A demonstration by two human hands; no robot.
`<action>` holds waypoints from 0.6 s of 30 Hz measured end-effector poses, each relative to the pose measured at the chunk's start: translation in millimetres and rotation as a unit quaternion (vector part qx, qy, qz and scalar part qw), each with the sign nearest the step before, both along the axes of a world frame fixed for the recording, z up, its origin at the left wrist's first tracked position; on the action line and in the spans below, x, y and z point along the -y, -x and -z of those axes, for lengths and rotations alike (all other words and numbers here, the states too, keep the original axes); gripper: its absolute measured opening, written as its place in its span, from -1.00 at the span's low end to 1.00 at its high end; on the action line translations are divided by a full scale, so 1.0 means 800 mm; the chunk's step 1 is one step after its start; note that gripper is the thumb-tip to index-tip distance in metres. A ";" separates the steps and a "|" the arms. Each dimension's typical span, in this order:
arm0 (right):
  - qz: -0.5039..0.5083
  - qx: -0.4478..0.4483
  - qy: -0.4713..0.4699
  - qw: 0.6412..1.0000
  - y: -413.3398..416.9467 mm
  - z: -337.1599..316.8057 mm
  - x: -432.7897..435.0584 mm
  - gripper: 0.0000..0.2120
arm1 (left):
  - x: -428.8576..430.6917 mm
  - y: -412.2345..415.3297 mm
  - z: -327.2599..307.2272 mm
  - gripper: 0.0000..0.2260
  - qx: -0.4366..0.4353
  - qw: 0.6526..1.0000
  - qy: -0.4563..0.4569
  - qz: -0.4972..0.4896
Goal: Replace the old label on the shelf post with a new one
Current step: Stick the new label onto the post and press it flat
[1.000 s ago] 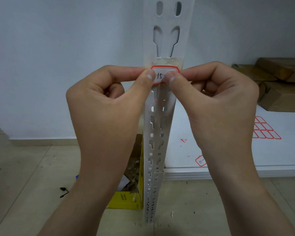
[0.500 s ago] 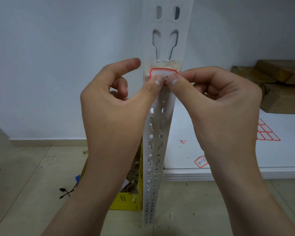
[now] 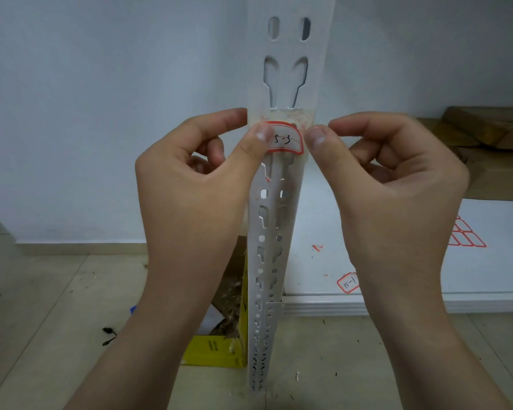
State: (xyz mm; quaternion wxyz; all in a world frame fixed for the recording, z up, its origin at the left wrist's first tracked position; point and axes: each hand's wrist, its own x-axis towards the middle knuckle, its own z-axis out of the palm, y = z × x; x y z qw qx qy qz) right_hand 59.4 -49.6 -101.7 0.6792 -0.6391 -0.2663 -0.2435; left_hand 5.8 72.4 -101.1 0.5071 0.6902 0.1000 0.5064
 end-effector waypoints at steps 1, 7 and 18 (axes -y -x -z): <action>-0.003 -0.002 0.000 1.000 0.000 0.000 -0.001 -0.90 | -0.001 0.001 0.000 -0.89 -0.003 1.000 -0.001 0.001; -0.025 0.005 0.005 1.000 0.004 0.001 -0.005 -0.88 | -0.001 0.004 0.000 -0.88 -0.007 1.000 0.005 0.012; -0.021 0.013 0.031 0.999 0.005 0.001 -0.006 -0.89 | -0.003 0.003 0.002 -0.87 0.006 1.000 0.017 0.015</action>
